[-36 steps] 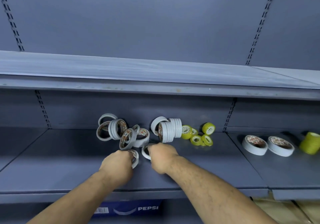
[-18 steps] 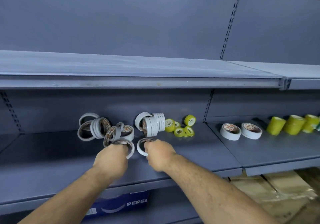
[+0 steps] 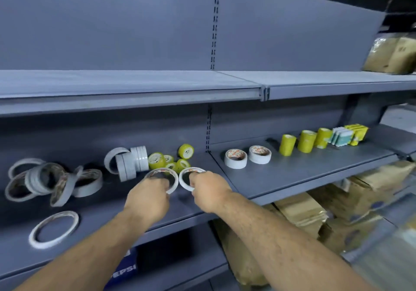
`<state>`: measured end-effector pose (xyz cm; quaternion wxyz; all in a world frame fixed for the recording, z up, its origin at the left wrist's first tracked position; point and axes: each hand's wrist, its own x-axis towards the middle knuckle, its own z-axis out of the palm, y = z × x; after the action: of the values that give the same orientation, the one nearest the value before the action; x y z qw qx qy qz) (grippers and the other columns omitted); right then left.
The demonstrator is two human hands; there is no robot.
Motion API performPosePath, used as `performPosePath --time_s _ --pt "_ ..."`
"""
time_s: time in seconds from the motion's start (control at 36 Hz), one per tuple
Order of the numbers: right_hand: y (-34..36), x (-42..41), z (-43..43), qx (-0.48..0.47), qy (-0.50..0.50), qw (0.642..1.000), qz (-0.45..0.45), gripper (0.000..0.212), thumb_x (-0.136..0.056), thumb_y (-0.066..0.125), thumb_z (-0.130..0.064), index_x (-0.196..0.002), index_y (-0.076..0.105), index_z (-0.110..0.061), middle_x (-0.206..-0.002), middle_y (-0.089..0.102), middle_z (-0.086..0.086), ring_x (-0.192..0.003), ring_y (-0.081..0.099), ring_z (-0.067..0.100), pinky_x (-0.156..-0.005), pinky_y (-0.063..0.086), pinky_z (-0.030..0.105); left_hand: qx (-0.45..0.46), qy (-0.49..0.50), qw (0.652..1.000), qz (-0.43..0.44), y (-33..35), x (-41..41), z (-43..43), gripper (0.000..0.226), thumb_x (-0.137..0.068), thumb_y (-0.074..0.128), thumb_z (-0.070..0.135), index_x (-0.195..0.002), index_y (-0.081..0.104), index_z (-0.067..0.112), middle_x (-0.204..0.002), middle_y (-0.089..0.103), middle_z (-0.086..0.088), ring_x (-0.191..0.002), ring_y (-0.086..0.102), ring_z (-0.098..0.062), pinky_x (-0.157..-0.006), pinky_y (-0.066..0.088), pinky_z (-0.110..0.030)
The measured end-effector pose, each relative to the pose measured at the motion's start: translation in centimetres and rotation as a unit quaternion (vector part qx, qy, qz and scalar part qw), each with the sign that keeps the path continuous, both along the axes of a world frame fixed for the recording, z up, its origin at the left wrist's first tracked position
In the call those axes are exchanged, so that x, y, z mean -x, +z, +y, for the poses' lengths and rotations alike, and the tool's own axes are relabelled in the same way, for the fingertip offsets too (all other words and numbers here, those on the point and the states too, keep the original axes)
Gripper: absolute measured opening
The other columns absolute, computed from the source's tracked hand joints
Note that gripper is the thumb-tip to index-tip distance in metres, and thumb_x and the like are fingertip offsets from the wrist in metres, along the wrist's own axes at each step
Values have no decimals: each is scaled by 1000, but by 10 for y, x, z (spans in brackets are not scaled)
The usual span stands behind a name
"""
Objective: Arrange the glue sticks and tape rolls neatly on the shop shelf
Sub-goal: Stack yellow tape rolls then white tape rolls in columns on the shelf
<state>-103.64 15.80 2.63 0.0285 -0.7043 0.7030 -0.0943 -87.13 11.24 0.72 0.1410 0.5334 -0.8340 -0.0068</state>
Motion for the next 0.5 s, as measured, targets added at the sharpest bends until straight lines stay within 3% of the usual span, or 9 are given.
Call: performPosePath --time_s 0.17,0.36,0.5 --pt "3 90 32 13 -12 1000 -9 17 -89 57 -10 -106 58 -14 -104 65 9 -90 58 32 -67 38 32 9 -6 1000 -14 1 89 15 9 -88 53 23 -80 54 24 -81 50 7 -75 48 -19 -62 37 -28" --pt "3 185 55 23 -42 999 -7 16 -89 59 -12 -106 59 -14 -107 66 11 -98 60 34 -69 39 32 27 -23 999 -13 7 181 26 12 -89 55 20 -79 50 24 -87 58 2 -85 61 -24 -62 38 -27" --pt "0 229 52 19 -68 997 -25 10 -90 59 -15 -99 56 -17 -103 67 10 -94 61 34 -69 44 34 5 -34 999 -15 5 222 18 7 -88 53 19 -85 53 26 -90 62 0 -82 57 -23 -62 40 -29"
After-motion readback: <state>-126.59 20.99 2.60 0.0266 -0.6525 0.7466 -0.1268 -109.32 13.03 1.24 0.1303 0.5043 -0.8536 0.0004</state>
